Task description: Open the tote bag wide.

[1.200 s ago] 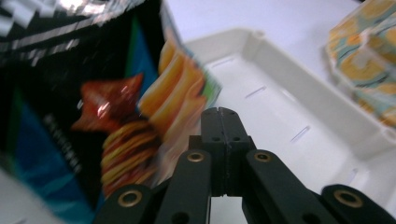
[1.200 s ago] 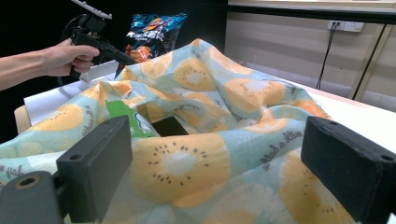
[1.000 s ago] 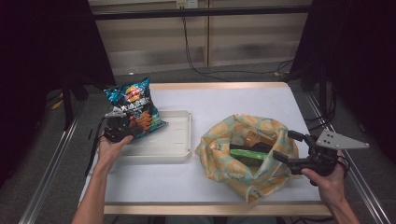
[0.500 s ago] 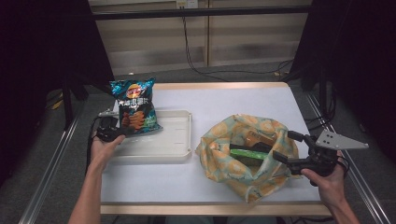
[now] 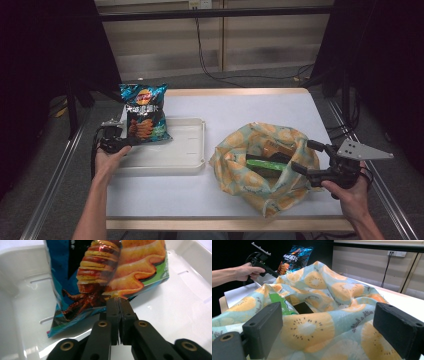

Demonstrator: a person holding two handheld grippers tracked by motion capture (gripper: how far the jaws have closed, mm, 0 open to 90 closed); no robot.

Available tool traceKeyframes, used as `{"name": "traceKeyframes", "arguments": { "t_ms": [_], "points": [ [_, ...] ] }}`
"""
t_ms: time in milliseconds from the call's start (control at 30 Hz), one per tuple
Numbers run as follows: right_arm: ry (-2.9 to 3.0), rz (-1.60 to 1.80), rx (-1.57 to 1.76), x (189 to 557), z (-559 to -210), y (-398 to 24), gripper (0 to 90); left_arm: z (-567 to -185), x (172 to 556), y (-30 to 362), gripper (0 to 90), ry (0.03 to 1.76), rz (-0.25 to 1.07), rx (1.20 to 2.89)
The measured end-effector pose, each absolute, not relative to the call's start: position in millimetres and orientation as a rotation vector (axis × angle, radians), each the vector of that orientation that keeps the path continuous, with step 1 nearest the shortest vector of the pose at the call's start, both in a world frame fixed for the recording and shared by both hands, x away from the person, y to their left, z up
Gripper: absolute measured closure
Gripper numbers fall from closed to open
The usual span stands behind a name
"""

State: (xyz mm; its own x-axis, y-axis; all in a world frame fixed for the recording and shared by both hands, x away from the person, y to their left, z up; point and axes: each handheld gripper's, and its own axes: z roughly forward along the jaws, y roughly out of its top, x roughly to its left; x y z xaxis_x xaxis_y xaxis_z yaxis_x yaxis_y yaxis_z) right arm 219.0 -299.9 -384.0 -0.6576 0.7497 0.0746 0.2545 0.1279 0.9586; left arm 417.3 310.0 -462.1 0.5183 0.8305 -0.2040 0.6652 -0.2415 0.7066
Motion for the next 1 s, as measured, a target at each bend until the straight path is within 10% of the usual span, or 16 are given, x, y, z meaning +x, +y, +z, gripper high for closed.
{"name": "traceKeyframes", "arguments": {
  "t_ms": [433,1000],
  "points": [
    [1.976,1.564,0.958,217,-381,-300,9.7,-448,388,309,69.9,1.097,0.326,1.949],
    [2.059,1.59,0.903,217,-369,-289,43.0,-419,315,294,62.2,0.938,0.327,1.861]
  ]
}}
